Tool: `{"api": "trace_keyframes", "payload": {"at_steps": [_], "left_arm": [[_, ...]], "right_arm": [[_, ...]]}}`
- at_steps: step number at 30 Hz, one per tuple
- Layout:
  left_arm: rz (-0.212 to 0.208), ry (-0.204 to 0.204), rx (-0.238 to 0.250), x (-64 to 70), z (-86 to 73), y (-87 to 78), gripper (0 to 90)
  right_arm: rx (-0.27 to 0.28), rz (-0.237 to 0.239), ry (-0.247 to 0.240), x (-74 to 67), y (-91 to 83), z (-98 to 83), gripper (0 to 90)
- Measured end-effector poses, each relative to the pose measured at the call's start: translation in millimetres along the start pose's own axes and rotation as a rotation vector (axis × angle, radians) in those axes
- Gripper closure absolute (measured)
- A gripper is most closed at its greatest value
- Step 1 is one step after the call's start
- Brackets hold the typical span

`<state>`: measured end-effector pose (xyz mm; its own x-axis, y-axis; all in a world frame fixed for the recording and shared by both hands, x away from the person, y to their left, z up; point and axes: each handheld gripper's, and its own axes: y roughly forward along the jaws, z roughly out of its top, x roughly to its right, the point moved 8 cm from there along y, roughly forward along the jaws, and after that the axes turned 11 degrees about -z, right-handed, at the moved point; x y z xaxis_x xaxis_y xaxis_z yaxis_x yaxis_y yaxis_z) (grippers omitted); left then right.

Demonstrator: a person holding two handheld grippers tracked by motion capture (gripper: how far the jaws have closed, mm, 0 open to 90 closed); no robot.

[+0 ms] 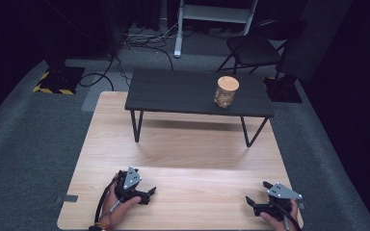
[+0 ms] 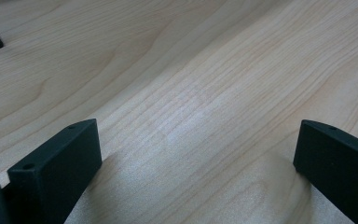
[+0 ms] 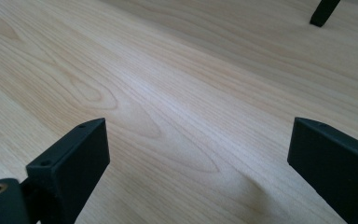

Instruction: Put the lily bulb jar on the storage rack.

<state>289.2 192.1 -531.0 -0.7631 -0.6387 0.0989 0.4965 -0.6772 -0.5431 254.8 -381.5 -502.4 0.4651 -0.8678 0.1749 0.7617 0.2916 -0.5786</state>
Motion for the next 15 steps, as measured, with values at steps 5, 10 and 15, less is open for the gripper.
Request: {"api": "trace_keyframes", "payload": {"at_steps": [5,10,15], "left_arm": [[0.0,0.0,0.0,0.0,0.0,0.0,0.7],[0.0,0.0,0.0,0.0,0.0,0.0,0.7],[0.0,0.0,0.0,0.0,0.0,0.0,0.7]], "right_arm": [[-0.035,-0.002,0.013,2.3,4.5,-5.5,5.1],[-0.037,0.01,0.051,4.7,6.9,-11.0,4.6],[0.018,-0.001,0.07,3.8,7.7,-21.4,3.2]]}}
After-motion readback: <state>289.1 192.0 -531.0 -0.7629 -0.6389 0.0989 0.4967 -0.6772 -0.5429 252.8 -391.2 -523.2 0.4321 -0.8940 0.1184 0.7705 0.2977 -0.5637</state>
